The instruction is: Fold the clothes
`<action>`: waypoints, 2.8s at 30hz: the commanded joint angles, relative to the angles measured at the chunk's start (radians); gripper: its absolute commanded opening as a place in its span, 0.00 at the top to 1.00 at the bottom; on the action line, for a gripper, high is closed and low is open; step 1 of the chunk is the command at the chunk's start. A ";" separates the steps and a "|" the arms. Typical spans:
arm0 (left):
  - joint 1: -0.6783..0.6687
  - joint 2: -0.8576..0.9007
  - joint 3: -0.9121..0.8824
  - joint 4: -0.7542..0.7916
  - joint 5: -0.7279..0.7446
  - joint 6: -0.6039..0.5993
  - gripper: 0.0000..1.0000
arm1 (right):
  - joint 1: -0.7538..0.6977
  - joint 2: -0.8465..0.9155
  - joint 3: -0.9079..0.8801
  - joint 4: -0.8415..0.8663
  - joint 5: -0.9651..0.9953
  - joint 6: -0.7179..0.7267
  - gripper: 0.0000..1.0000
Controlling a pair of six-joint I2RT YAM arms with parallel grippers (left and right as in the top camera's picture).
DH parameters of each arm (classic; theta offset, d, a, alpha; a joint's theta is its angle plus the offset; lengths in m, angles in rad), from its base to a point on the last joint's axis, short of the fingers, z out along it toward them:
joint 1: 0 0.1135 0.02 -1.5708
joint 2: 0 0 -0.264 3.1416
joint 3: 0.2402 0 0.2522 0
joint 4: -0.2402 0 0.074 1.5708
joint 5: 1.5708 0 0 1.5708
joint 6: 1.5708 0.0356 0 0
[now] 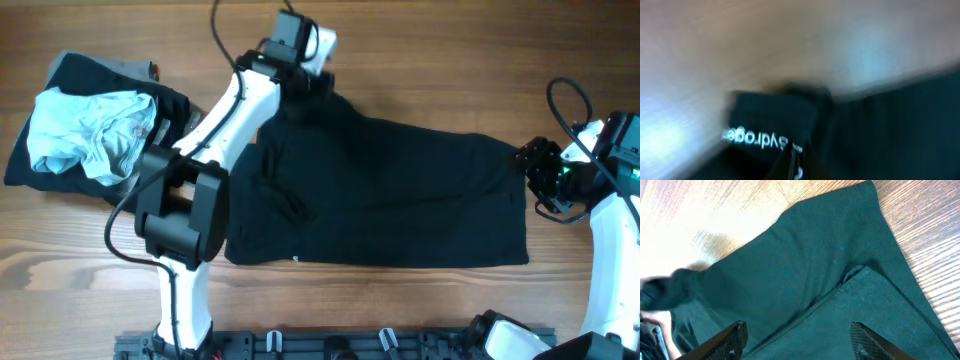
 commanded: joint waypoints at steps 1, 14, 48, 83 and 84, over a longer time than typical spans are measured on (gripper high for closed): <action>-0.055 -0.001 -0.002 -0.195 0.010 -0.007 0.96 | -0.003 -0.007 0.007 -0.005 -0.016 -0.021 0.29; 0.001 -0.025 0.039 -0.172 -0.136 -0.007 0.45 | -0.003 -0.007 0.007 -0.016 -0.016 -0.043 0.30; -0.042 -0.063 0.006 -0.376 -0.201 0.005 0.76 | -0.003 -0.007 0.007 -0.041 -0.016 -0.043 0.30; -0.065 0.008 -0.021 -0.059 0.316 0.000 0.96 | -0.003 -0.007 0.007 -0.053 -0.016 -0.043 0.30; -0.071 0.006 -0.021 -0.062 0.321 0.000 0.96 | -0.003 -0.007 0.007 -0.053 -0.016 -0.043 0.29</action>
